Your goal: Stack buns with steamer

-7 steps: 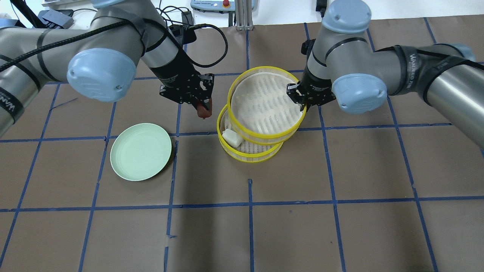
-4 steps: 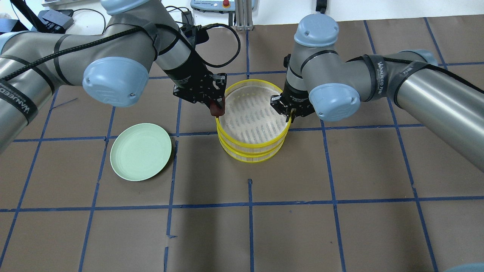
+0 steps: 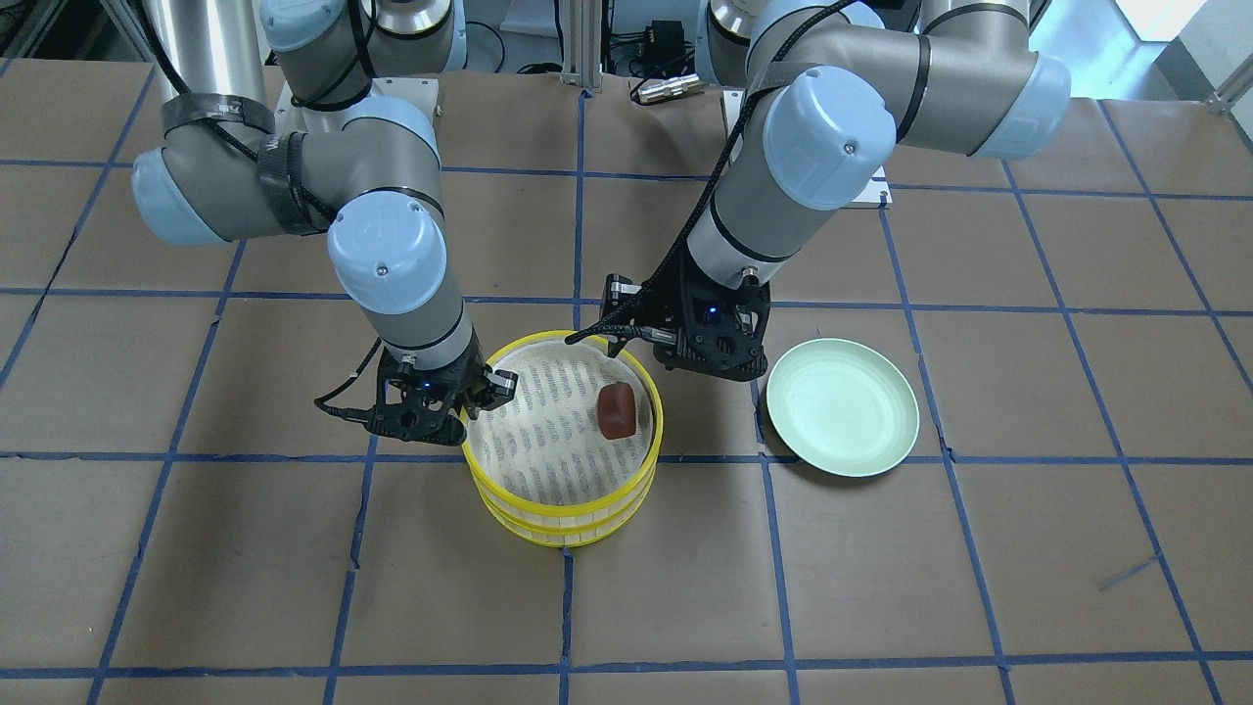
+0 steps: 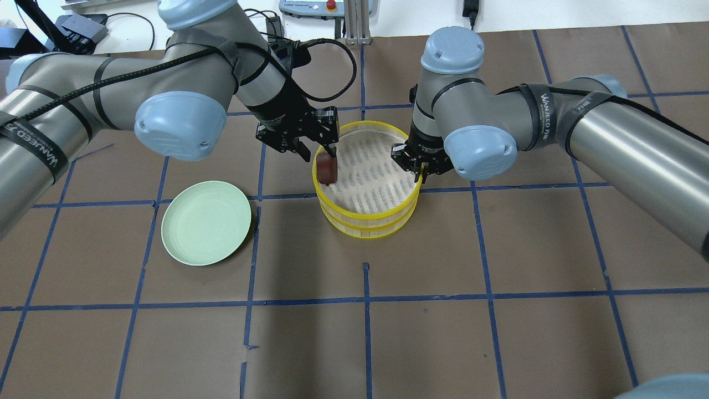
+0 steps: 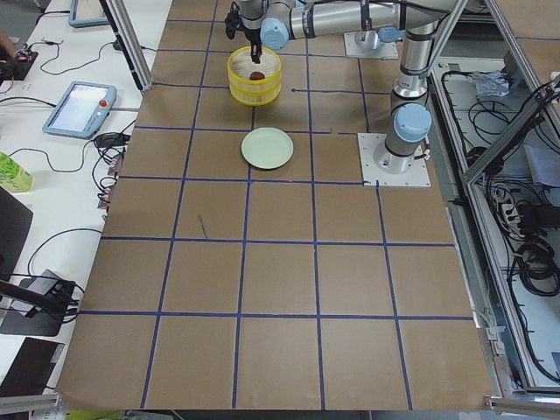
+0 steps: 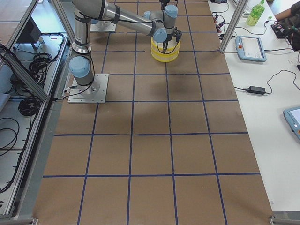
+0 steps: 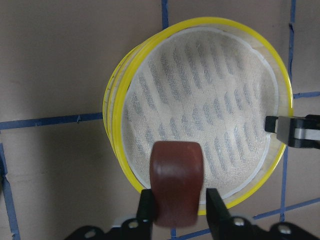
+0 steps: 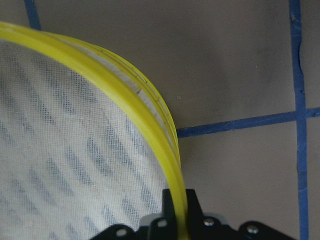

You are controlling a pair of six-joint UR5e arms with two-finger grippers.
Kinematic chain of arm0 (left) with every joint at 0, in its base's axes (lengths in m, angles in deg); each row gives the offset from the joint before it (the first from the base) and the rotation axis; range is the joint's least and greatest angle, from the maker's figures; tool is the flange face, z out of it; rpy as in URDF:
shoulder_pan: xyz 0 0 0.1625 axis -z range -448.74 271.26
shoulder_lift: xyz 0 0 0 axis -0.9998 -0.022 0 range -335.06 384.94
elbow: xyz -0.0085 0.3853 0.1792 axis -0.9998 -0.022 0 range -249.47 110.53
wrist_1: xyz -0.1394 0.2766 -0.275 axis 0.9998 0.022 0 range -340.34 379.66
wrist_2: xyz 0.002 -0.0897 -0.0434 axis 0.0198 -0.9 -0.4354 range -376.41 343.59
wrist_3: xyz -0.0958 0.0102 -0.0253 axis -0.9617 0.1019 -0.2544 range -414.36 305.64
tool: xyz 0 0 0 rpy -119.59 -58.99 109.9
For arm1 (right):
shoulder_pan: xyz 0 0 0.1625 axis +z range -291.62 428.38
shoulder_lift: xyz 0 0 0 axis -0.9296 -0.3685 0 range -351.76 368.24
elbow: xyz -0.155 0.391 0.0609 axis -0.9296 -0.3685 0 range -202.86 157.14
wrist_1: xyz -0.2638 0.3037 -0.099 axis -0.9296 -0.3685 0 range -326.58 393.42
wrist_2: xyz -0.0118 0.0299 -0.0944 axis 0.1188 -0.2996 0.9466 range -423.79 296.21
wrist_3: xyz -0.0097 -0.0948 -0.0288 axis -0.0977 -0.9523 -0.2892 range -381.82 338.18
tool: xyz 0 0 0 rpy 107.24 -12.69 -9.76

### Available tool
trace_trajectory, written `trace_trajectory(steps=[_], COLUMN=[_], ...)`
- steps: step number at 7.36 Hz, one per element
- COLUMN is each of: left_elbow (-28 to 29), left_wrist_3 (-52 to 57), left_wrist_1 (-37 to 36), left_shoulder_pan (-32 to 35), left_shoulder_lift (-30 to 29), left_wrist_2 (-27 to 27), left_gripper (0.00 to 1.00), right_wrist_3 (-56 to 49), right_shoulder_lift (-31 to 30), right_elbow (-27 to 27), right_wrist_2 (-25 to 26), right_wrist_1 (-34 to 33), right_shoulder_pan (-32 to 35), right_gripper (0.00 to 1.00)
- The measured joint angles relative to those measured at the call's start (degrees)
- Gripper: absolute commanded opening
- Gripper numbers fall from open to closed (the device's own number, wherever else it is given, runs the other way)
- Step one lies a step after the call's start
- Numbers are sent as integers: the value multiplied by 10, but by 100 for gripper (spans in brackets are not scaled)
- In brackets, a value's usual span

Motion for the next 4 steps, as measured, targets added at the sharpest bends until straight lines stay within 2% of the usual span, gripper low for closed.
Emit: trace_trajectory(steps=[1,4], left_elbow=[-1,3], left_wrist_3=[0,-3], left_wrist_1=[-5,15], left_shoulder_pan=[1,0], left_shoulder_lift=[-1,26], left_wrist_2=[0,15], left_gripper=[100,100], right_wrist_3=[-1,-57], right_shoulder_lift=[-1,-25], right_elbow=[1,-14], right_wrist_2=[0,-1], right_wrist_1=[0,9], right_shoulder_pan=[0,-31], right_gripper=[100,100])
